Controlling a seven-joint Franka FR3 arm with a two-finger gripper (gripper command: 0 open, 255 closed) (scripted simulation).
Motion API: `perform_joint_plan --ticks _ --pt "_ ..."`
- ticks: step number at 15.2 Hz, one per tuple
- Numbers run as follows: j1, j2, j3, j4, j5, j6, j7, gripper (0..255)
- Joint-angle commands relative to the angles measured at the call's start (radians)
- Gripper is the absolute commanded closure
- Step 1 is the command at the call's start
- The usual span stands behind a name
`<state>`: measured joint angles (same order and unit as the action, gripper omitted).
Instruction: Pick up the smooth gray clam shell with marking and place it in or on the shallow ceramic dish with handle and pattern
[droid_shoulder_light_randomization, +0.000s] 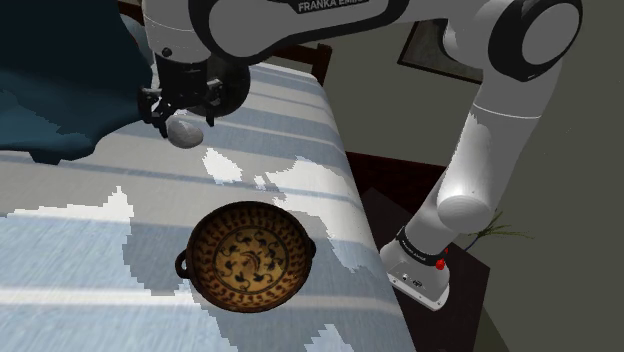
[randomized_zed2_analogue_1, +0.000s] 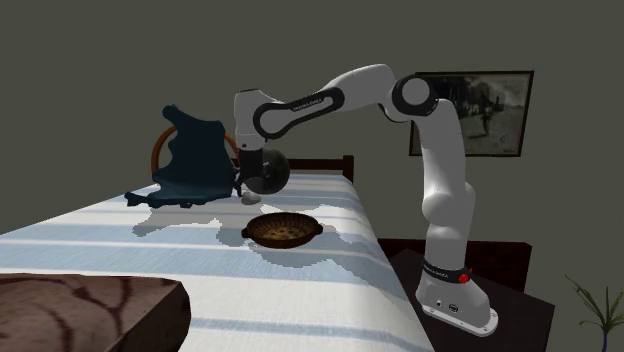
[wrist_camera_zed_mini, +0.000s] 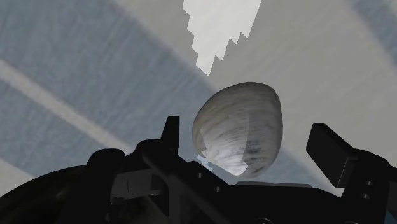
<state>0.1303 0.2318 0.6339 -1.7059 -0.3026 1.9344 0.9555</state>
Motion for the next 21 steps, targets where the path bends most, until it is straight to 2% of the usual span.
perform_joint_plan --ticks 1,4,11,12,21 --pt "-0.001 0.008 -0.003 -0.015 -0.008 0.023 0.003 0" --pt "-0.001 0.019 -0.007 -0.036 -0.017 0.052 0.009 0" --pt "-0.001 0.019 -0.007 -0.036 -0.017 0.052 0.009 0" --pt "-0.001 0.019 -0.007 -0.036 -0.017 0.052 0.009 255" --pt "-0.001 0.019 -0.007 -0.036 -0.017 0.052 0.009 255"
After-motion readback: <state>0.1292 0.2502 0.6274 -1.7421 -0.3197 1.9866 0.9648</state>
